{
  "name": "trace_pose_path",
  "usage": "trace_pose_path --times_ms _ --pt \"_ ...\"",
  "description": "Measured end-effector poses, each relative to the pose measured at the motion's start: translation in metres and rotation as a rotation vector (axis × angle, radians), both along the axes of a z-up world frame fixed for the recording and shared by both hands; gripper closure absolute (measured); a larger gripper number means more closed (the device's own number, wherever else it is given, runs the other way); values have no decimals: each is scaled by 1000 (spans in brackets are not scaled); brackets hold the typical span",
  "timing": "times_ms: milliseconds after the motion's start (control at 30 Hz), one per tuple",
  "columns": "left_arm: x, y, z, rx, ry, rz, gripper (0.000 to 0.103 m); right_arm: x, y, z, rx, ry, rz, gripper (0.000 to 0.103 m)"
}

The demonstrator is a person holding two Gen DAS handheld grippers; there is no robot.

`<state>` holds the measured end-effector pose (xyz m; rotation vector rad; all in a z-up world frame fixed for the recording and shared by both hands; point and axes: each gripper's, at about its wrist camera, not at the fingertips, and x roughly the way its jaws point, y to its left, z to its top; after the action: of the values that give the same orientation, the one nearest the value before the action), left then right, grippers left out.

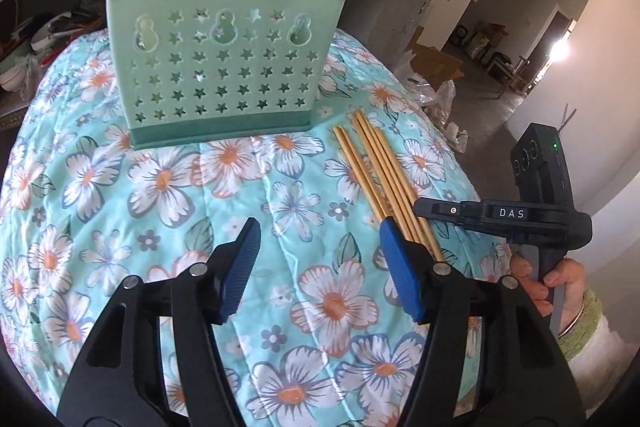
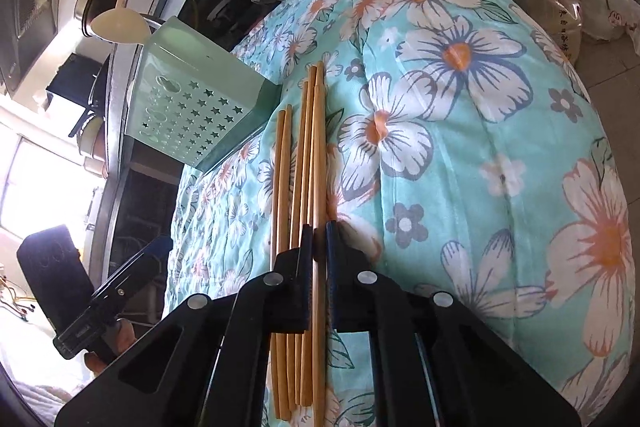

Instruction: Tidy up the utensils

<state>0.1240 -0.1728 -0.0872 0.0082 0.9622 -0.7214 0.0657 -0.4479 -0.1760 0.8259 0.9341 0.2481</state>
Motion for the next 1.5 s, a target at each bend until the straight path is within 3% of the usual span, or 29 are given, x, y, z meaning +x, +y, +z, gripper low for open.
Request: trace_pose_path --times_ms 267,600,967,1300,1500 --pt "21 -34 -28 -41 142 -50 72 -11 -8 -2 25 -1 -19 96" --pt "48 -78 -58 -85 282 -75 80 -18 -13 -10 55 -2 -31 96" --pt "68 -78 -88 -195 444 -12 95 -20 -15 -14 76 -7 -35 96" --pt "67 -59 -88 -260 484 22 97 -20 -16 -14 82 -3 -38 96" --pt "55 -35 -73 -231 455 48 98 -18 -16 -13 73 10 -33 96"
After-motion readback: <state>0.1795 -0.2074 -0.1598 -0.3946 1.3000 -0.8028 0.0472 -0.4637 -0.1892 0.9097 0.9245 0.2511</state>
